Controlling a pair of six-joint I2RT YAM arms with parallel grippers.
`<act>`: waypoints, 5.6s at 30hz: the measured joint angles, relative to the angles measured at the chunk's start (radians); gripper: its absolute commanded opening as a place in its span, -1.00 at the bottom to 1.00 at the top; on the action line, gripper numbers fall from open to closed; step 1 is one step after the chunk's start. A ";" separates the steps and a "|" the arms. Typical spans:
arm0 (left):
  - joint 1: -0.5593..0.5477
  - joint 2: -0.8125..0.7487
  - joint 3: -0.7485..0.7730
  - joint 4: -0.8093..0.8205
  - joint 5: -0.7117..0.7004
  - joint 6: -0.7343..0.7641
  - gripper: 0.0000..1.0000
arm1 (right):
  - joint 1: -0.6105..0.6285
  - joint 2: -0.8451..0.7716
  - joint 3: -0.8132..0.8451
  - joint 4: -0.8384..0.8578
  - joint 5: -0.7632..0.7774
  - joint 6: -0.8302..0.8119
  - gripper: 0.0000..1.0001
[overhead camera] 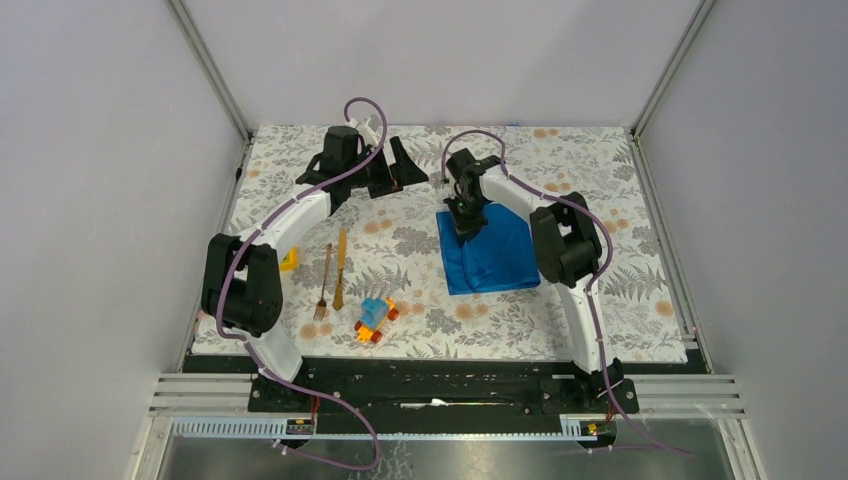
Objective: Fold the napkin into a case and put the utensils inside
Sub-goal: Fold the rectangle-folded napkin at the center of the board, then rotate the square-folded napkin at the center of the board, then move the square-folded napkin to the center of the board, then smooth out the square-folded napkin at the center of the board.
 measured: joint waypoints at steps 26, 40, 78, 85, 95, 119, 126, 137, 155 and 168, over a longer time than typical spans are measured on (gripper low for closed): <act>0.000 0.000 0.000 -0.001 0.000 0.004 0.93 | 0.018 -0.183 -0.126 0.080 -0.171 0.135 0.57; -0.034 0.026 0.024 -0.033 -0.021 0.043 0.86 | -0.154 -0.549 -0.743 0.550 -0.366 0.283 0.43; -0.151 0.434 0.235 -0.113 -0.058 0.086 0.78 | -0.423 -0.257 -0.417 0.591 -0.105 0.126 0.63; -0.160 0.474 0.256 -0.077 -0.016 0.044 0.65 | -0.517 -0.403 -0.441 0.583 -0.161 0.142 0.53; -0.183 0.485 0.161 0.074 0.003 -0.043 0.06 | -0.613 -0.194 -0.431 0.628 -0.246 0.144 0.17; -0.089 0.187 -0.250 0.167 0.053 -0.149 0.14 | -0.591 -0.687 -1.035 0.687 -0.278 0.547 0.99; -0.100 0.258 -0.251 0.213 0.096 -0.200 -0.17 | -0.562 -0.722 -1.150 0.795 -0.292 0.747 0.88; -0.061 0.270 -0.340 0.383 0.132 -0.312 -0.79 | -0.420 -0.757 -1.189 0.816 -0.105 0.957 0.41; -0.048 0.303 -0.441 0.590 0.166 -0.466 -1.00 | -0.203 -0.561 -0.834 0.283 0.229 1.096 0.07; -0.050 0.304 -0.454 0.639 0.177 -0.495 -1.00 | -0.201 -0.495 -0.748 0.185 0.318 1.158 0.04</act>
